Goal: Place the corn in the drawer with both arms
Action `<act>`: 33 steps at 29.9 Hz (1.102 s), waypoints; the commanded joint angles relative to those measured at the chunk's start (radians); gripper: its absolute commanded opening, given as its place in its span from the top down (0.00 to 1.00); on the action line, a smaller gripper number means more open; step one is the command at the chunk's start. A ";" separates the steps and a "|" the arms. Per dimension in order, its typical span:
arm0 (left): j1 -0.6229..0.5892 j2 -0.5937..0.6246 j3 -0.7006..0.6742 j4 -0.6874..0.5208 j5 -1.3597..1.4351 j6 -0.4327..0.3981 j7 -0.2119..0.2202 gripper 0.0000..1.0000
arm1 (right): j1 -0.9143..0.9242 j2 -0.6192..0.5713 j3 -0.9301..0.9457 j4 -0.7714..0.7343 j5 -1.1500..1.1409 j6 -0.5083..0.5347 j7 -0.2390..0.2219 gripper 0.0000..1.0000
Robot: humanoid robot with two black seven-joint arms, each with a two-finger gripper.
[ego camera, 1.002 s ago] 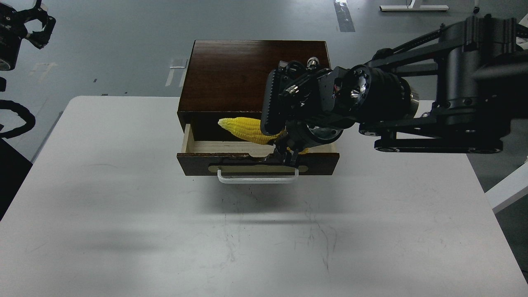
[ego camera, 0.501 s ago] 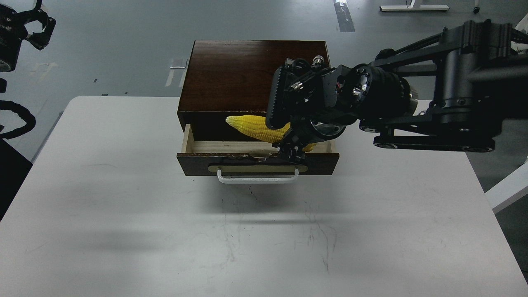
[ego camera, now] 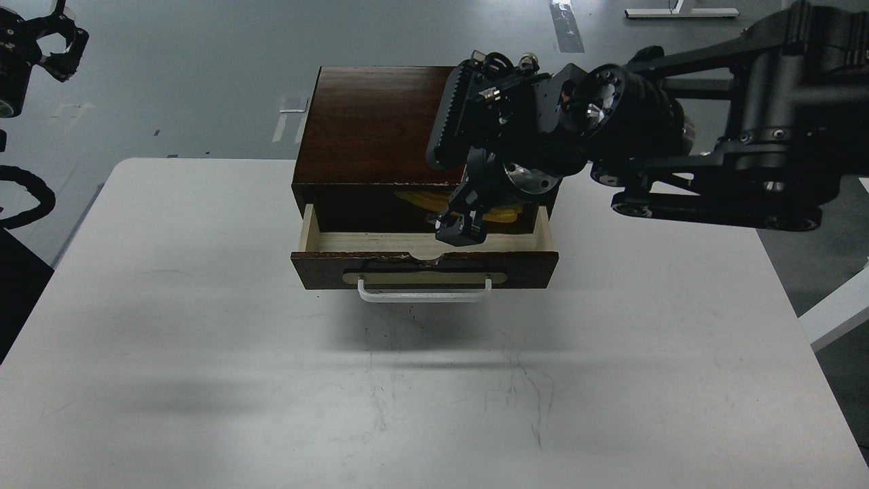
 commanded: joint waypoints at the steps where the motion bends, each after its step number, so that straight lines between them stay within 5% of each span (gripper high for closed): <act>1: -0.002 0.000 0.004 0.000 0.002 0.000 0.002 0.02 | -0.004 -0.060 0.135 -0.039 0.145 0.000 -0.002 0.01; 14: -0.020 -0.015 0.015 0.003 0.004 0.000 0.004 0.02 | -0.174 -0.307 0.451 -0.275 0.709 0.000 -0.009 0.00; 33: -0.063 -0.096 0.070 0.002 0.005 0.000 0.025 0.02 | -0.606 -0.400 0.617 -0.755 1.807 0.000 -0.002 0.00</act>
